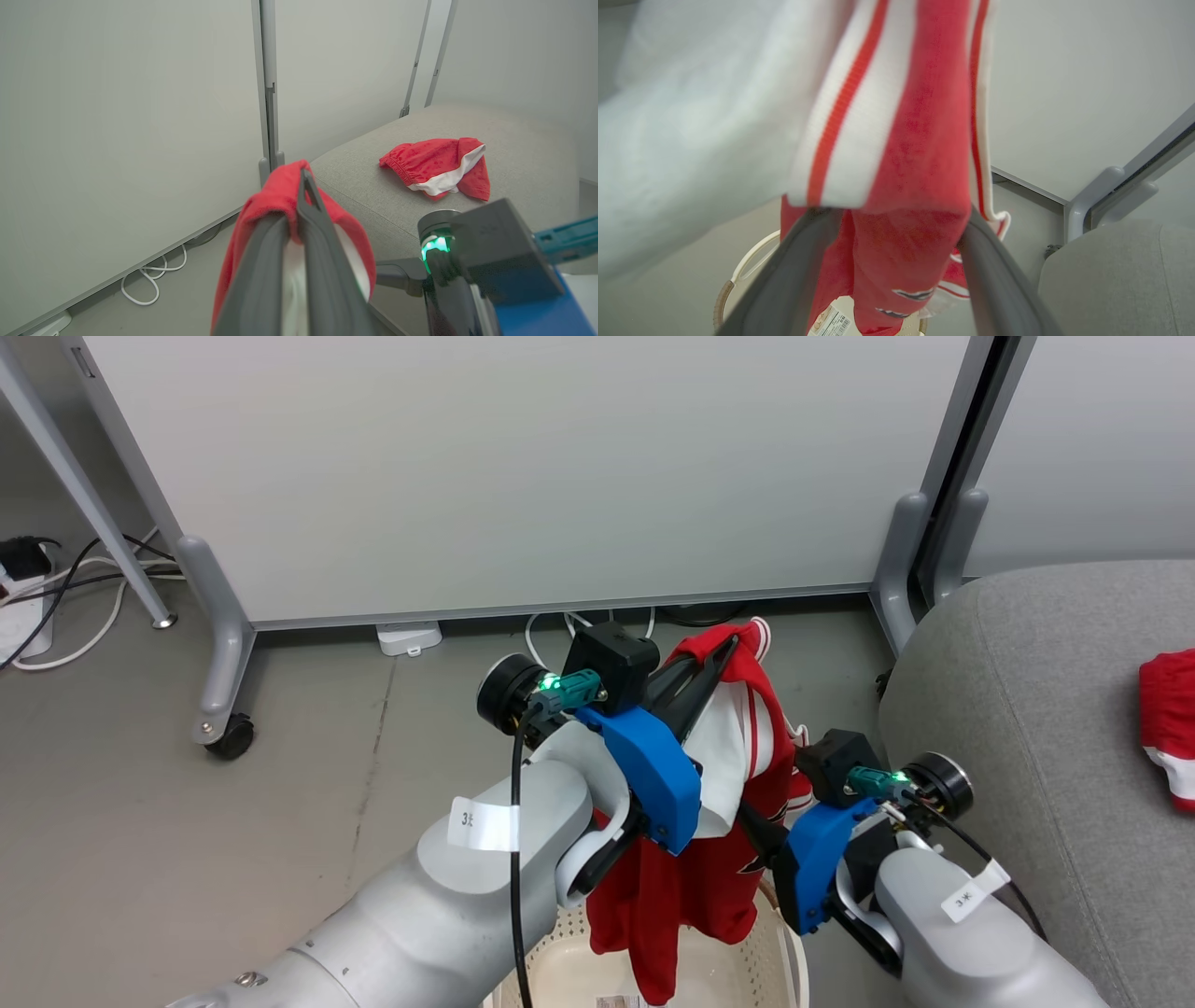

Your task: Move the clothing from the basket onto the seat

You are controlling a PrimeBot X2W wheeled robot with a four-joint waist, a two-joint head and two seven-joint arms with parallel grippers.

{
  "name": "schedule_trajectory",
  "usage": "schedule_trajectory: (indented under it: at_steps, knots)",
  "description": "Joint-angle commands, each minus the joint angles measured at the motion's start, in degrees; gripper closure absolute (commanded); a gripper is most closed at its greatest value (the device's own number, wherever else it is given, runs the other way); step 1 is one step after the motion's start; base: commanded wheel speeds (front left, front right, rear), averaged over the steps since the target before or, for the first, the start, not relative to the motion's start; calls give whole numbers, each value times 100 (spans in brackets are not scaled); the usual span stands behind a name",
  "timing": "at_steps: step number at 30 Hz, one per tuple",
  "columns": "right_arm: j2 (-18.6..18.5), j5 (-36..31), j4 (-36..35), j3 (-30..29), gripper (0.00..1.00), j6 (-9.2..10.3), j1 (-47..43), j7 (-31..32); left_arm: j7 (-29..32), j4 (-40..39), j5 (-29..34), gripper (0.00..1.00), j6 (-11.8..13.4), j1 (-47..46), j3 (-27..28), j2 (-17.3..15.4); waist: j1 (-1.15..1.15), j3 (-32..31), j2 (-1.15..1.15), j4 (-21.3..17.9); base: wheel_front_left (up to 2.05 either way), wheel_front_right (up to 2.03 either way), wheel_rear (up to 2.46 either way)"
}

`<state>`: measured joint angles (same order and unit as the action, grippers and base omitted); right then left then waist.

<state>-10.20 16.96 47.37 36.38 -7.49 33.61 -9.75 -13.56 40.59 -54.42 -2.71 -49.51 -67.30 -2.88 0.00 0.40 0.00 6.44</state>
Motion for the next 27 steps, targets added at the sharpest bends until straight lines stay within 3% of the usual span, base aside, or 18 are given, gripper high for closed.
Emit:
schedule_trajectory:
  at_steps: [1,8,9,10,12,13,27]
  knots:
    - [95,210,135,132,0,-1,179,-79,-37,-12,-29,100,31,-112,-26,-1,0,-4,0,-11,0,0,0]
    - [319,706,630,534,0,-1,484,-271,-69,15,-109,100,49,-130,-121,-1,0,-18,0,-42,0,0,0]
    - [347,795,678,583,9,-1,518,-288,-73,20,-123,100,49,-139,-134,-1,0,-17,0,-46,0,0,0]
    - [366,871,722,639,53,-1,547,-304,-75,26,-139,100,49,-145,-146,-1,0,-16,0,-50,0,0,0]
    - [384,985,789,747,78,-1,581,-352,-74,41,-161,100,48,-141,-165,-1,0,-15,0,-57,0,0,0]
    - [388,1047,814,785,100,-1,593,-375,-75,50,-171,100,51,-143,-173,-1,0,-15,0,-62,0,0,0]
    - [354,1623,1007,1248,100,-1,761,-536,-116,174,-300,100,60,-191,-254,-1,0,-46,0,-171,0,0,0]
